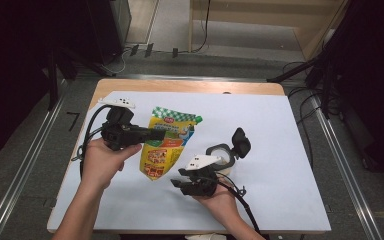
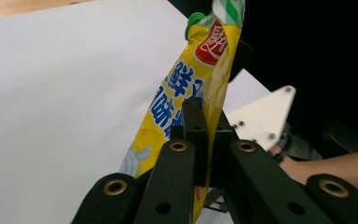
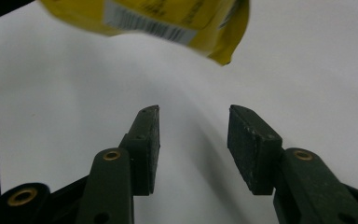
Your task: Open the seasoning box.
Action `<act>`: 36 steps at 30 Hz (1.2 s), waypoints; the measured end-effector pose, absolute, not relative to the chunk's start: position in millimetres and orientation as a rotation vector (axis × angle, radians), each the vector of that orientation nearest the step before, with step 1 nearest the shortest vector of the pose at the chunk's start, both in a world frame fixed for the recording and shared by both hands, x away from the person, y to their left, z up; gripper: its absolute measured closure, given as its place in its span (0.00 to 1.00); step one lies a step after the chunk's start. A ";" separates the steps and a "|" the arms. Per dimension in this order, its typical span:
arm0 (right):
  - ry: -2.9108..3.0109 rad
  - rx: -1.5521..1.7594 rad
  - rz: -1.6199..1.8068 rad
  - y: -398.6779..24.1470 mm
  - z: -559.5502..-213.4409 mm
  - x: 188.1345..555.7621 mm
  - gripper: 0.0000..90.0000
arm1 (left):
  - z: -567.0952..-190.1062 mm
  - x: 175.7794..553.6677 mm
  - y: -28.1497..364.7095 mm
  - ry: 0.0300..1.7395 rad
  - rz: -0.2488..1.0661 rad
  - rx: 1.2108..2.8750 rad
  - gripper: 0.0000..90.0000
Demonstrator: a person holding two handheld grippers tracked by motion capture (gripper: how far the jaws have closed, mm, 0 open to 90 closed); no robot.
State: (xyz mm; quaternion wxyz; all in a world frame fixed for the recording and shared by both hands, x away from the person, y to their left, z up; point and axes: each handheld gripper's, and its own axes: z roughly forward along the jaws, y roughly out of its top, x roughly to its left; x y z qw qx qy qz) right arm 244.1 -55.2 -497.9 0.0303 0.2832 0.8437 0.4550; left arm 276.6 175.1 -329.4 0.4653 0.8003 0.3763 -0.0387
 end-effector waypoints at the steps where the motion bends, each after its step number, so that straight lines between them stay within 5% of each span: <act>1: 2.601 0.873 1.403 -55.2 -497.9 244.1 0.62 | -329.4 276.6 175.1 0.924 -0.095 1.965 1.00; 24: 2.399 0.817 1.519 -43.5 -505.9 221.7 0.64 | -337.1 254.4 158.9 0.954 -0.230 1.919 1.00; 36: 2.413 0.802 1.536 -44.8 -502.4 219.4 0.70 | -339.5 256.9 162.3 0.978 -0.193 1.895 1.00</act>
